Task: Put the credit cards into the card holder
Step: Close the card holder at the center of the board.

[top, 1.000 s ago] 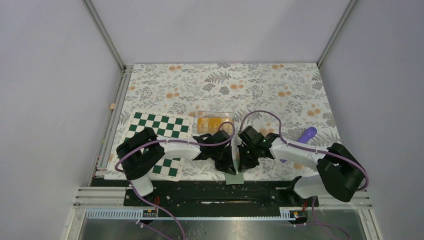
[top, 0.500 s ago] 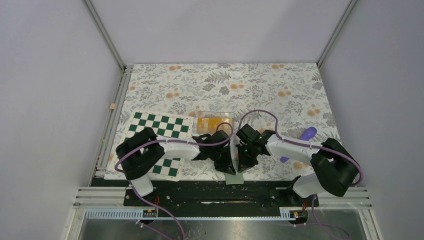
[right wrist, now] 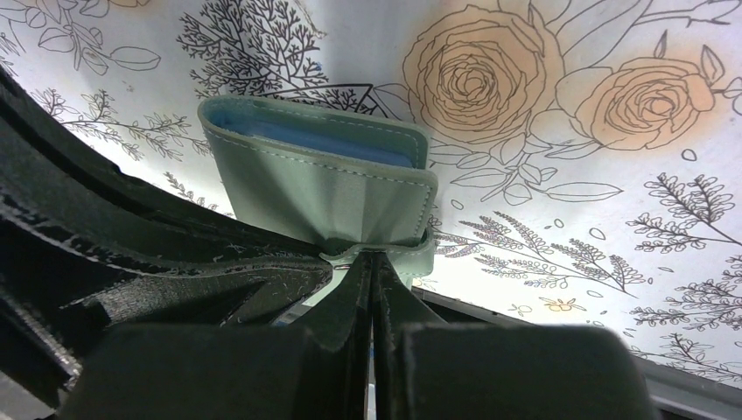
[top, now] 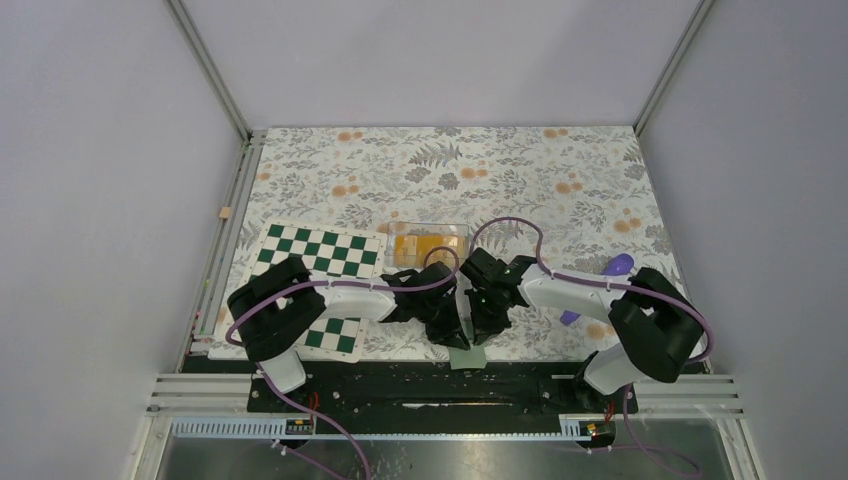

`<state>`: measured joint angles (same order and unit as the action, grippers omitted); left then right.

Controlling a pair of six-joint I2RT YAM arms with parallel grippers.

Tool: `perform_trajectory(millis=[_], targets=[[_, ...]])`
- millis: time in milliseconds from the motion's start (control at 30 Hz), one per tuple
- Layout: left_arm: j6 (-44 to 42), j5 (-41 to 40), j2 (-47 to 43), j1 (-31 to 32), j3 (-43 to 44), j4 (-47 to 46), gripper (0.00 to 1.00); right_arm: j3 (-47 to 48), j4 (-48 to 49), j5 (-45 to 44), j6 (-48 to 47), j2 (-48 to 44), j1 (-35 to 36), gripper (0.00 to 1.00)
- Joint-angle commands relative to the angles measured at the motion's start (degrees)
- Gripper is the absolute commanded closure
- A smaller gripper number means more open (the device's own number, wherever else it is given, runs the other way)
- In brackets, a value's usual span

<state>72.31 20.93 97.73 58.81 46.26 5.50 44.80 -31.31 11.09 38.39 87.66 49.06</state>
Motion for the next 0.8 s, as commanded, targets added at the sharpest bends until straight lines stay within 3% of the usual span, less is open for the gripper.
perform_trajectory(millis=[0,367,767], targets=[[-0.6,-12.5,1.5,-1.5,-1.8,7.0,1.0,-3.8,3.4,-7.9,0.0,3.4,2.7,1.0],[-6.2,-8.7,-2.3,-0.4,1.7,4.2,1.0,-4.7,2.7,-8.0,1.2,-14.3,2.6,1.0],[-9.7,-6.5,-4.4,0.1,4.2,5.6,1.0,-4.6,4.7,-6.4,0.8,-16.0,2.6,1.0]])
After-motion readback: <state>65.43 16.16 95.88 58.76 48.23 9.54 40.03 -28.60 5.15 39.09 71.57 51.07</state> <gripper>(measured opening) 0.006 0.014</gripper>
